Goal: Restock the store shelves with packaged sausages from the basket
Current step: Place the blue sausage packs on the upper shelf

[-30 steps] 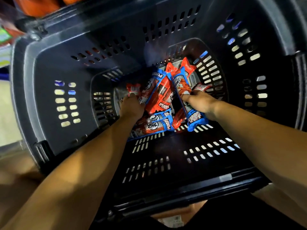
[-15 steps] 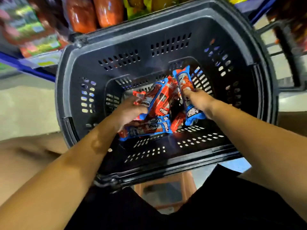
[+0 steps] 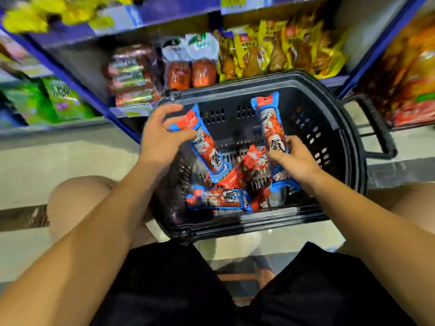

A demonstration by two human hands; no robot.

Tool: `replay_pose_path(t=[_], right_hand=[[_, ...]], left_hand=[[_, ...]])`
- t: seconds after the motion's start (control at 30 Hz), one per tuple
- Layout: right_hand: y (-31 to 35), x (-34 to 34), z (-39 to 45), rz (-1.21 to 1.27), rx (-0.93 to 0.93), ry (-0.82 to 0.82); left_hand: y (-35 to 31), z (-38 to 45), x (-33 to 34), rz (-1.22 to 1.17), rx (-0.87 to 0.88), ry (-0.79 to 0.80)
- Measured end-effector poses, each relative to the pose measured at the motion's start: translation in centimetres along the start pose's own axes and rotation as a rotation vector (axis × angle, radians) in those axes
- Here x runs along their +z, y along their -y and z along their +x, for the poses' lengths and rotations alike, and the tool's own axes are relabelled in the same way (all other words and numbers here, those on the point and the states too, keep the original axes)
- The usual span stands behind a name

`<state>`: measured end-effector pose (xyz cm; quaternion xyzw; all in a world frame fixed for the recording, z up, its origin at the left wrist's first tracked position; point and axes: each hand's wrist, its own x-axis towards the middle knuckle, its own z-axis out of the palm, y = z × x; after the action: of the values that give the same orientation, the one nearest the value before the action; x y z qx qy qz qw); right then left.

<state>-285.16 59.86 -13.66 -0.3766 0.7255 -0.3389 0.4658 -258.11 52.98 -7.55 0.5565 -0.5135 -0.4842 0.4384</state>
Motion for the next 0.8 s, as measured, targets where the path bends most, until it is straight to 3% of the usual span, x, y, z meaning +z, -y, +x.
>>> replay_pose_path(t=[0.3, 0.5, 0.8], right_hand=[[7.5, -0.4, -5.0, -0.07, -0.292, 0.037], [13.6, -1.4, -8.2, -0.059, -0.437, 0.085], [22.8, -2.5, -10.7, 0.036, -0.71, -0.092]], left_hand=[[-7.7, -2.1, -1.7, -0.303, 0.162, -0.027], [-12.8, -3.0, -3.4, -0.219, 0.28, 0.019], [-20.7, -2.4, -5.8, -0.111, 0.536, 0.023]])
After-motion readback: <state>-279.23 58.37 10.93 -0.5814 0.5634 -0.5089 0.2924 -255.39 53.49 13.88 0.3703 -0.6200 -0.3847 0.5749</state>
